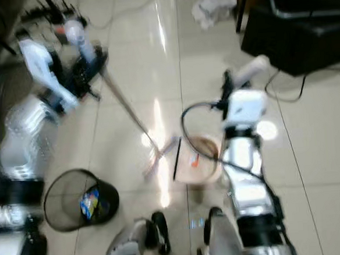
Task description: Sweep floor
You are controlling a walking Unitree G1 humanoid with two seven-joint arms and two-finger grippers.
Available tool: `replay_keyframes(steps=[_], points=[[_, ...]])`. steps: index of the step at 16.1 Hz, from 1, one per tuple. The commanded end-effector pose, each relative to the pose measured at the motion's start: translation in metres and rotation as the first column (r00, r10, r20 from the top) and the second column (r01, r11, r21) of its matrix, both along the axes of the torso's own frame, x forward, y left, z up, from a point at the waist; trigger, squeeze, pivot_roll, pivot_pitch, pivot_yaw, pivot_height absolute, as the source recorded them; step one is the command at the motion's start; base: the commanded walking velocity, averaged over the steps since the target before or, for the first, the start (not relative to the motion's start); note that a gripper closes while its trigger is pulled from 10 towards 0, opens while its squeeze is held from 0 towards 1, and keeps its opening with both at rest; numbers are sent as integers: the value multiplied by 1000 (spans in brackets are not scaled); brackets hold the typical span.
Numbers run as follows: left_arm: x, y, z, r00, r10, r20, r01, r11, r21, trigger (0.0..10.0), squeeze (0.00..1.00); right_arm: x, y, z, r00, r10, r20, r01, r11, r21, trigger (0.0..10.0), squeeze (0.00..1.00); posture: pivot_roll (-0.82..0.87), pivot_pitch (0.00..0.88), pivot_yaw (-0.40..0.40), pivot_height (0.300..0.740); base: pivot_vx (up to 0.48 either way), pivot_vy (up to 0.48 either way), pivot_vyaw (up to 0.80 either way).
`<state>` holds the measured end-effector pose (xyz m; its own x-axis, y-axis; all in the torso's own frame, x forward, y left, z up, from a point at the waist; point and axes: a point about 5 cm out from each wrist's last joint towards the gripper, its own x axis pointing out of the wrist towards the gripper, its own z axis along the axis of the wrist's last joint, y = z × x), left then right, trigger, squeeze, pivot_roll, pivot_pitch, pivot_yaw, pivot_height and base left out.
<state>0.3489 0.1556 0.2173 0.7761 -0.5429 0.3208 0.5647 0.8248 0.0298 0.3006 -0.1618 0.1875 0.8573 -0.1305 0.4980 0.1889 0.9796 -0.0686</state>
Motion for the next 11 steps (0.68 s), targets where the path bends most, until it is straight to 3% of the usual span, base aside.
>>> replay_keyframes(steps=[1, 3, 6, 7, 11], points=[[-1, 4, 9, 999, 22, 28, -22, 1000, -8, 10000, 0, -4, 2, 9, 999, 14, 42, -14, 1000, 12, 10000, 0, -51, 124, 156, 740, 0, 0, 0], [-15, 2, -38, 982, 163, -100, -168, 985, -48, 10000, 0, -10, -14, 44, 997, -5, 82, 2, 1000, 29, 10000, 0, -72, 98, 148, 740, 0, 0, 0], [-33, 2, -67, 961, 232, -151, -232, 973, 21, 10000, 0, -14, -25, 75, 996, 3, 92, -11, 996, 84, 10000, 0, -82, 79, 137, 740, 0, 0, 0], [-35, 2, -71, 959, 236, -157, -233, 972, 41, 10000, 0, -14, -28, 79, 996, 2, 93, -12, 995, 104, 10000, 0, -79, 76, 131, 740, 0, 0, 0], [-49, 5, -88, 951, 259, -172, -242, 964, 112, 10000, 0, -14, -35, 106, 993, 28, 116, -53, 976, 213, 10000, 0, -80, 74, 126, 740, 0, -420, 0]])
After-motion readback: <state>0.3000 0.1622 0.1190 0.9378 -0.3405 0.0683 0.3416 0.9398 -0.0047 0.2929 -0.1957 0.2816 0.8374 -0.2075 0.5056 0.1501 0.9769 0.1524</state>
